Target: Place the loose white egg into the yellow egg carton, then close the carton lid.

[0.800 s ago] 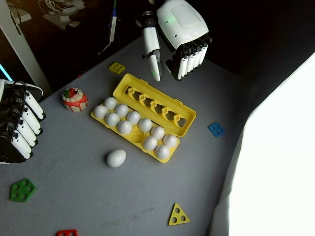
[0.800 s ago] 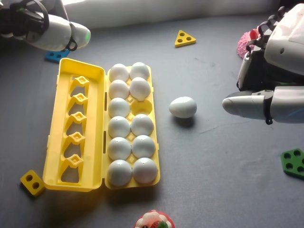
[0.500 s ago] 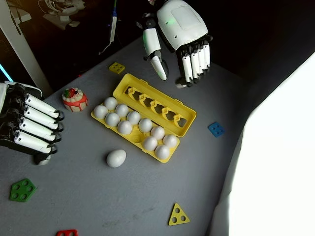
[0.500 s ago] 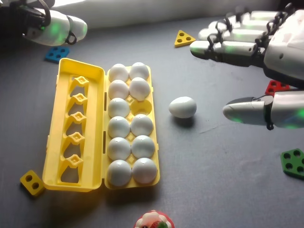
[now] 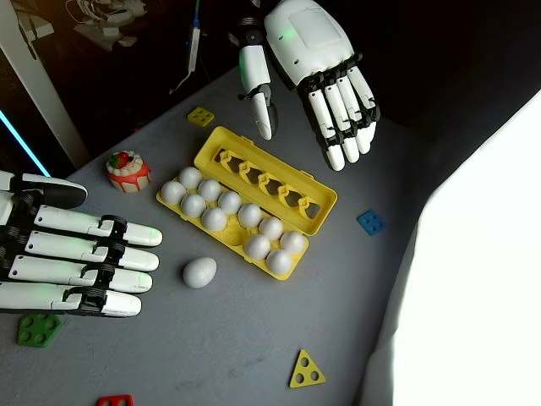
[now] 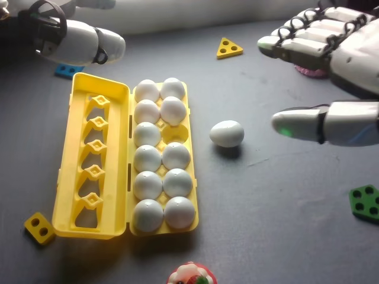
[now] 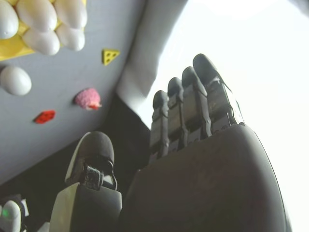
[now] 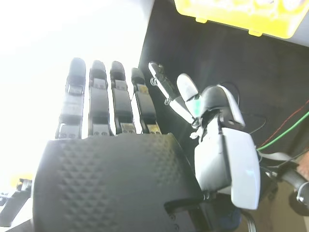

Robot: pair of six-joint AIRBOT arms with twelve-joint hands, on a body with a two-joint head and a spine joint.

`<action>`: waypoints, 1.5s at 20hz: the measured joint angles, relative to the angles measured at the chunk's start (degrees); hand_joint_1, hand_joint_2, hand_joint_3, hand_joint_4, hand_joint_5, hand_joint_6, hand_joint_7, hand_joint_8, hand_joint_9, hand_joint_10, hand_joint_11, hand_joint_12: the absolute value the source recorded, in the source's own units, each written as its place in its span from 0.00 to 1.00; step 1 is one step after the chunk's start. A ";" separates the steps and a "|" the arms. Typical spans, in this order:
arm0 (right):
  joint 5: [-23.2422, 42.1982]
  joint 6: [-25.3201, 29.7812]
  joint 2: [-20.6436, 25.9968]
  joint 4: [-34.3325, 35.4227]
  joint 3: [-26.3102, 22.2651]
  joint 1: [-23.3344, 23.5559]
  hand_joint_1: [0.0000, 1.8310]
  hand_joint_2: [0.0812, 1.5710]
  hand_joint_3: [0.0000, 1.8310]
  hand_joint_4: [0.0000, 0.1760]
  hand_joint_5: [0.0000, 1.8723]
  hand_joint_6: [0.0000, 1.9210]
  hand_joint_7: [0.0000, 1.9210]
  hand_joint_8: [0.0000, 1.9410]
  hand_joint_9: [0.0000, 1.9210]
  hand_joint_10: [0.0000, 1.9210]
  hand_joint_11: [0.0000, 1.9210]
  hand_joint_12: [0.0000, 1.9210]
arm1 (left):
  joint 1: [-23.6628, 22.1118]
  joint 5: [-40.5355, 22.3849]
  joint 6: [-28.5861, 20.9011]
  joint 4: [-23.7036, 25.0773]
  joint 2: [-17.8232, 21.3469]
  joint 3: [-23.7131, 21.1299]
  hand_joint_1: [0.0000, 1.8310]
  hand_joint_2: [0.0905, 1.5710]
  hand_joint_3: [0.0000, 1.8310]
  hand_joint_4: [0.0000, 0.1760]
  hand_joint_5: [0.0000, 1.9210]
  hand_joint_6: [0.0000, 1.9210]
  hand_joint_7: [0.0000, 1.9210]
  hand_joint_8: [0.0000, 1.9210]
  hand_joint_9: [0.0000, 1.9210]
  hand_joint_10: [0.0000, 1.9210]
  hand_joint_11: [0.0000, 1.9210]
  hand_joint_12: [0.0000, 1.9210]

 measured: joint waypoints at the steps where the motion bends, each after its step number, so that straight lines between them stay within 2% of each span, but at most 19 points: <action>1: -0.04 -3.21 -0.98 3.45 0.02 0.15 0.00 0.69 0.00 0.00 0.08 0.00 0.08 0.00 0.06 0.00 0.00 0.13 | 0.00 0.11 0.00 0.44 0.00 -0.20 0.00 0.82 0.00 0.25 0.07 0.00 0.07 0.00 0.06 0.00 0.00 0.21; 3: -0.17 -8.96 -3.50 11.67 0.24 1.57 0.01 0.66 0.00 0.00 0.07 0.00 0.07 0.00 0.06 0.00 0.00 0.09 | 0.00 -0.33 0.02 0.76 0.26 -0.79 0.00 0.81 0.00 0.27 0.05 0.00 0.05 0.00 0.04 0.00 0.00 0.14; 5: -1.44 -15.69 -5.92 20.83 0.87 3.82 0.15 0.59 0.00 0.00 0.05 0.00 0.06 0.00 0.06 0.00 0.00 0.18 | 0.00 -0.31 0.02 0.79 0.24 -1.86 0.02 0.81 0.00 0.27 0.07 0.01 0.07 0.00 0.05 0.00 0.00 0.14; 6: -1.95 -17.66 -6.88 23.98 1.22 4.46 0.22 0.58 0.00 0.00 0.04 0.00 0.05 0.00 0.06 0.00 0.00 0.19 | 0.00 -0.02 0.00 0.72 0.24 -2.25 0.02 0.81 0.00 0.26 0.07 0.00 0.07 0.00 0.05 0.00 0.00 0.13; 7: -2.21 -18.56 -8.17 25.49 2.05 4.57 0.27 0.59 0.00 0.03 0.02 0.00 0.05 0.00 0.05 0.00 0.00 0.16 | 0.00 0.20 0.00 0.63 0.24 -2.36 0.00 0.81 0.00 0.24 0.05 0.00 0.06 0.00 0.05 0.00 0.00 0.12; 8: -2.67 -18.69 -9.18 26.18 2.84 4.55 0.34 0.61 0.00 0.04 0.01 0.00 0.04 0.00 0.04 0.00 0.00 0.09 | 0.00 0.07 0.00 0.68 0.24 -2.29 0.00 0.81 0.00 0.23 0.04 0.00 0.04 0.00 0.04 0.00 0.00 0.10; 9: -2.80 -19.74 -10.34 28.04 3.72 4.55 0.43 0.61 0.00 0.09 0.03 0.00 0.04 0.00 0.04 0.00 0.00 0.09 | 0.00 0.02 0.00 0.68 0.24 -2.01 0.00 0.81 0.00 0.23 0.05 0.00 0.05 0.00 0.04 0.00 0.00 0.11; 10: -2.54 -22.80 -12.26 31.91 5.27 4.57 0.47 0.63 0.00 0.10 0.03 0.00 0.04 0.00 0.04 0.00 0.00 0.09 | 0.09 -0.09 -0.02 0.92 0.24 -1.73 0.00 0.82 0.00 0.23 0.06 0.00 0.06 0.00 0.05 0.00 0.00 0.12; 11: -2.51 -24.90 -13.70 34.88 6.71 4.57 0.51 0.64 0.01 0.12 0.05 0.01 0.04 0.00 0.05 0.00 0.00 0.11 | 0.55 0.09 0.00 1.40 0.24 -1.51 0.01 0.82 0.00 0.19 0.06 0.00 0.05 0.00 0.04 0.00 0.00 0.11; 14: -1.25 -27.98 -17.38 41.18 10.16 4.57 0.62 0.64 0.00 0.17 0.08 0.01 0.05 0.00 0.06 0.00 0.00 0.18 | 2.19 -0.57 0.04 0.87 0.26 -1.77 0.01 0.83 0.00 0.22 0.05 0.00 0.04 0.00 0.03 0.00 0.00 0.10; 17: -0.74 -30.56 -19.15 47.67 10.88 5.46 0.60 0.67 0.01 0.19 0.08 0.00 0.04 0.00 0.05 0.00 0.00 0.19 | 2.16 0.00 0.00 2.84 0.24 -2.36 0.00 0.84 0.00 0.18 0.05 0.00 0.05 0.00 0.03 0.00 0.00 0.06; 18: -1.07 -30.62 -20.22 50.97 10.86 6.86 0.59 0.67 0.01 0.20 0.08 0.00 0.04 0.00 0.06 0.00 0.00 0.22 | 2.16 0.13 0.02 3.26 0.22 -1.68 0.00 0.84 0.00 0.17 0.05 0.00 0.05 0.00 0.03 0.00 0.00 0.06; 20: -0.98 -30.91 -20.72 53.31 10.86 7.50 0.59 0.67 0.01 0.20 0.08 0.00 0.04 0.00 0.06 0.00 0.00 0.22 | 2.14 0.07 0.02 3.04 0.22 -1.11 0.00 0.84 0.00 0.17 0.05 0.00 0.05 0.00 0.03 0.00 0.00 0.06; 21: -0.68 -31.61 -21.38 55.47 10.88 7.91 0.60 0.66 0.00 0.13 0.10 0.01 0.07 0.01 0.08 0.01 0.00 0.28 | 2.16 -0.20 0.00 2.78 0.22 -0.37 0.01 0.84 0.00 0.17 0.04 0.00 0.06 0.00 0.04 0.00 0.00 0.08; 22: -0.35 -31.74 -22.03 56.57 10.88 7.91 0.60 0.66 0.00 0.13 0.10 0.01 0.07 0.01 0.08 0.01 0.00 0.28 | 2.34 -0.66 0.00 2.84 0.22 0.11 0.01 0.84 0.00 0.17 0.04 0.00 0.06 0.00 0.04 0.00 0.00 0.08; 23: -0.02 -32.22 -22.56 57.68 10.86 7.91 0.59 0.65 0.00 0.13 0.12 0.01 0.09 0.00 0.08 0.00 0.00 0.35 | 2.67 -0.79 0.00 2.82 0.20 0.39 0.05 0.84 0.00 0.19 0.05 0.01 0.06 0.00 0.05 0.01 0.00 0.07; 27: 1.36 -38.16 -24.68 66.14 11.67 8.15 0.60 0.65 0.00 0.13 0.12 0.00 0.09 0.00 0.08 0.00 0.00 0.34 | 4.07 -0.37 -0.04 1.44 -0.98 0.74 0.07 0.83 0.00 0.21 0.07 0.01 0.07 0.00 0.05 0.01 0.00 0.07; 28: 1.66 -38.18 -25.00 67.58 12.20 8.15 0.60 0.64 0.00 0.09 0.13 0.01 0.09 0.00 0.08 0.00 0.00 0.34 | 4.07 -0.22 0.00 1.55 -1.16 1.09 0.06 0.83 0.00 0.17 0.07 0.01 0.08 0.01 0.06 0.01 0.00 0.07; 30: 2.23 -38.25 -25.70 71.14 13.81 8.33 0.60 0.64 0.00 0.07 0.14 0.01 0.09 0.00 0.09 0.00 0.00 0.35 | 4.07 -0.42 -0.02 2.23 -1.20 1.27 0.06 0.83 0.00 0.18 0.08 0.01 0.08 0.00 0.06 0.01 0.00 0.08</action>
